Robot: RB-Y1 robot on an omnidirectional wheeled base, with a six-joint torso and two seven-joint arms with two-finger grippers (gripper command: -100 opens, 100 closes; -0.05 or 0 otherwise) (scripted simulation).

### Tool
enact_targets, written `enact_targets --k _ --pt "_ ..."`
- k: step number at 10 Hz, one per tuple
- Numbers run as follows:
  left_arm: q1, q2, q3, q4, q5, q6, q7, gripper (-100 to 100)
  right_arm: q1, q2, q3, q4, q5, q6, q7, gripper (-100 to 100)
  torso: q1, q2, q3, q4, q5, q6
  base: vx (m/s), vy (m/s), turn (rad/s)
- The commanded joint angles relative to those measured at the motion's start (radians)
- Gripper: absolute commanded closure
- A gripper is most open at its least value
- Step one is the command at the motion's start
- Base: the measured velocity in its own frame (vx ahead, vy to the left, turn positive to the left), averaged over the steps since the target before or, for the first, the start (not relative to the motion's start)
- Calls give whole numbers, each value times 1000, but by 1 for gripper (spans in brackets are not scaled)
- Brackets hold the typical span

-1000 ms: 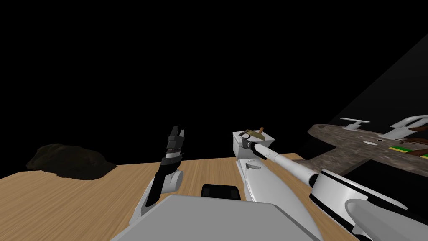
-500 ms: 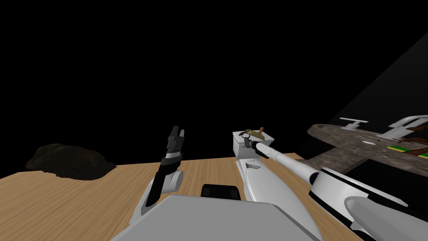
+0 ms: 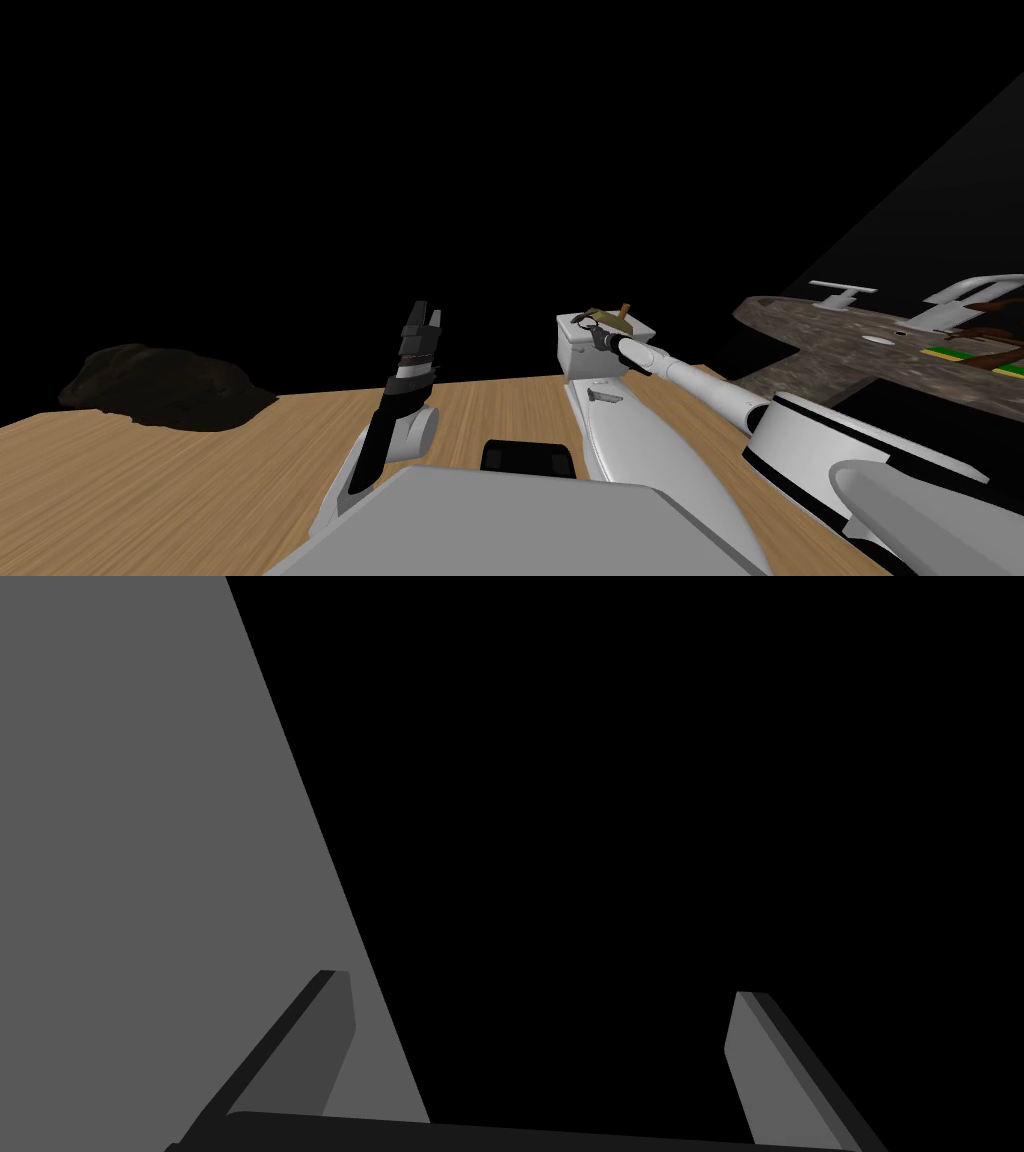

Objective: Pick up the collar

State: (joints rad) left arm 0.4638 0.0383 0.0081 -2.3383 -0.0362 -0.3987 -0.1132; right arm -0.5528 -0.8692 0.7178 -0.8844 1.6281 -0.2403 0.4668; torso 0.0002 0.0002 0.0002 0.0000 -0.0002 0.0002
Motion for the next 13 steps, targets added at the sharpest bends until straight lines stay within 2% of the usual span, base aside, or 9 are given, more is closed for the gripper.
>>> enact_targets --k 1,2,3,5,6,10,11,12,13 --pt "0 0 0 0 0 0 0 0 -18 -13 11 29 26 3 17 -100 0 0 0 0 0 0 0 0 0" --pt "0 0 0 0 0 0 0 0 -13 -4 3 22 8 -1 19 -100 0 0 0 0 0 0 0 0 0" --pt "0 0 0 0 0 0 0 0 -15 -5 4 25 9 -1 23 0 0 0 0 0 0 0 0 0 0" --pt "0 0 0 0 0 0 0 0 -1 1 7 24 16 13 18 -100 -1 -5 -2 -1 0 0 73 -9 38" --pt "0 0 0 0 0 0 0 0 0 2 8 23 16 17 16 100 -1 -4 -2 -1 0 0 7 -1 -1" --pt "0 0 0 0 0 0 0 0 -5 1 5 21 16 20 17 100 -4 -3 -4 -4 -3 2 3 0 4" --pt "0 0 0 0 0 0 0 0 -5 1 5 21 16 20 17 0 -4 -3 -4 -4 -3 2 0 0 0" --pt "0 0 0 0 0 0 0 0 -5 1 5 21 16 20 17 100 -4 -3 -4 -4 -3 2 0 0 0" --pt "0 0 0 0 0 0 0 0 -4 2 6 21 16 20 17 0 -4 -3 -3 -3 -2 2 0 0 0"
